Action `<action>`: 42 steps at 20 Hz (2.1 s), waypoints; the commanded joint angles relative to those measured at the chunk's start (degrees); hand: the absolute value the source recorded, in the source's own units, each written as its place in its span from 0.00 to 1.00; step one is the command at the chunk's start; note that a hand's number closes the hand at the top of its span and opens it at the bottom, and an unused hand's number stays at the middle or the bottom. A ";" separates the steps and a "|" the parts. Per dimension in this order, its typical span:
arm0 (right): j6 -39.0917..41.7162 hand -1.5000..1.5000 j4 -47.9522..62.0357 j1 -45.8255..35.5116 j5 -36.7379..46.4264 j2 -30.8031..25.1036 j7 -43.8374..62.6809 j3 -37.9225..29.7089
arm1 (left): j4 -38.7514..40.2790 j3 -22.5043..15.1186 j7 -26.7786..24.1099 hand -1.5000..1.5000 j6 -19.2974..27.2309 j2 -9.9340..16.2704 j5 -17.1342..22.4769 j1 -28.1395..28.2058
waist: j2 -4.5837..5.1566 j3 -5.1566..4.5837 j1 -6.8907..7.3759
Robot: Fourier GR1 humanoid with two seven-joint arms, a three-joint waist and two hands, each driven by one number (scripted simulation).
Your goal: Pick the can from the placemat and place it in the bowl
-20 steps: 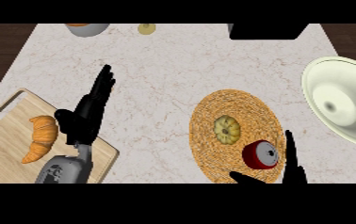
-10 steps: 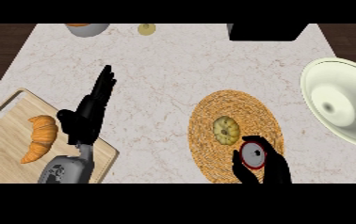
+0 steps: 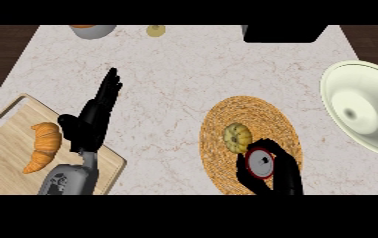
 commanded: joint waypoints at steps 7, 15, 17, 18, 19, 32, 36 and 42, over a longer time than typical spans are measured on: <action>0.75 1.00 2.47 -16.21 -3.26 2.30 -7.10 -5.82 | 1.92 1.51 -1.16 0.50 -1.49 0.20 -0.07 -1.18 | 0.13 0.13 0.04; 6.41 1.00 -11.86 -24.27 18.99 0.79 12.88 -5.14 | 0.82 2.39 1.93 0.50 -1.60 0.43 0.17 -3.33 | -0.03 0.05 -0.42; 10.49 1.00 -16.14 -25.00 24.93 1.53 19.19 -4.14 | -1.17 -0.11 0.23 0.50 -1.04 -0.84 -1.39 1.81 | -0.15 0.05 -0.17; 15.99 1.00 -16.18 -31.75 22.14 0.20 21.69 -8.78 | 2.37 0.61 -1.37 0.50 -0.06 -1.94 -1.63 -0.66 | -0.01 0.02 -0.23; 16.95 1.00 -18.41 -30.63 26.53 1.73 24.77 -6.15 | -2.04 0.04 0.49 0.50 -0.94 -0.58 -1.69 1.98 | -0.15 0.05 0.03; 30.06 1.00 -9.00 -50.10 21.26 -5.61 29.24 -26.25 | -0.03 2.22 -0.62 0.50 -2.88 -0.65 -0.85 0.65 | 0.14 0.11 0.31; 32.15 1.00 -6.49 -51.61 19.84 -7.88 29.85 -28.88 | -1.62 0.30 1.07 0.50 -0.75 -2.90 -2.91 0.86 | 0.09 0.11 0.20; 33.87 1.00 4.61 -47.41 21.37 -17.98 21.89 -33.19 | -0.96 3.01 0.96 0.50 -3.23 -0.86 -0.21 0.38 | 0.32 0.13 0.33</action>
